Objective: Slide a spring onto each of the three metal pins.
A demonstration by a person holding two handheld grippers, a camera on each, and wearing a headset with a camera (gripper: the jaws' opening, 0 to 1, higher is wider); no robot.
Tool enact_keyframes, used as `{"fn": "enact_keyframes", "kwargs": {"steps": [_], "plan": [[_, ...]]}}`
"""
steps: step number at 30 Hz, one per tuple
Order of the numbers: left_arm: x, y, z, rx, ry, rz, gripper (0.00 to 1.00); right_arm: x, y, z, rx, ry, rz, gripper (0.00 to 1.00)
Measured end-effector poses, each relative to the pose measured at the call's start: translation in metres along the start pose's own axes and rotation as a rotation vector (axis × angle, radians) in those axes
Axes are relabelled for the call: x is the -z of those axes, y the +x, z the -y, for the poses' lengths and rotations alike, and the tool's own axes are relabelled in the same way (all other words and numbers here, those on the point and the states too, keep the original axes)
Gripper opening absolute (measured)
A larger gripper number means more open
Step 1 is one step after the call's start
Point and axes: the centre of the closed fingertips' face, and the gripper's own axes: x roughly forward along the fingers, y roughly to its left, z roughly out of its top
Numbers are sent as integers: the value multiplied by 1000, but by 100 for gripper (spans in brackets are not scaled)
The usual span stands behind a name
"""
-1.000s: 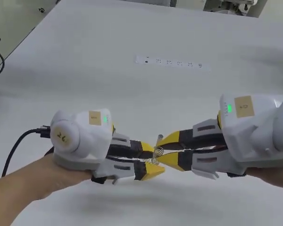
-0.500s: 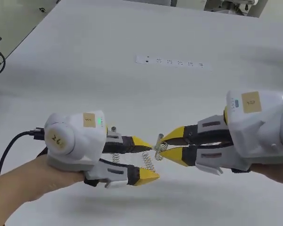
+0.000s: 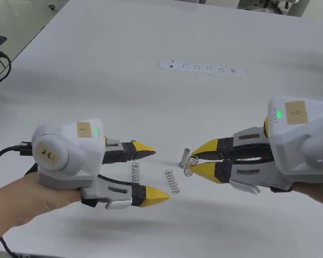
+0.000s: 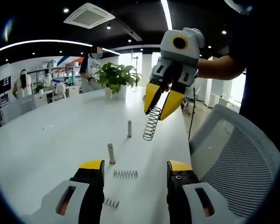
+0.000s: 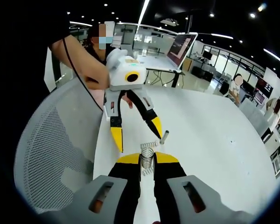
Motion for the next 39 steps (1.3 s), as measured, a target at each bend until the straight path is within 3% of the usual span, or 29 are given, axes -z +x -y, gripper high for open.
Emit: {"fn": "enact_keyframes", "kwargs": {"steps": [15,28,39], "plan": [[18,-32,-30,-154,-42,-24,71,11,-9,8,38,22,-11,6],[33,-38,-35,-200,-91,-39,98,21,-15,15,69,33,-25,6],[32,-44,-42,-237,-111,-26,98,36,-26,24,111,56,-45,6]]}}
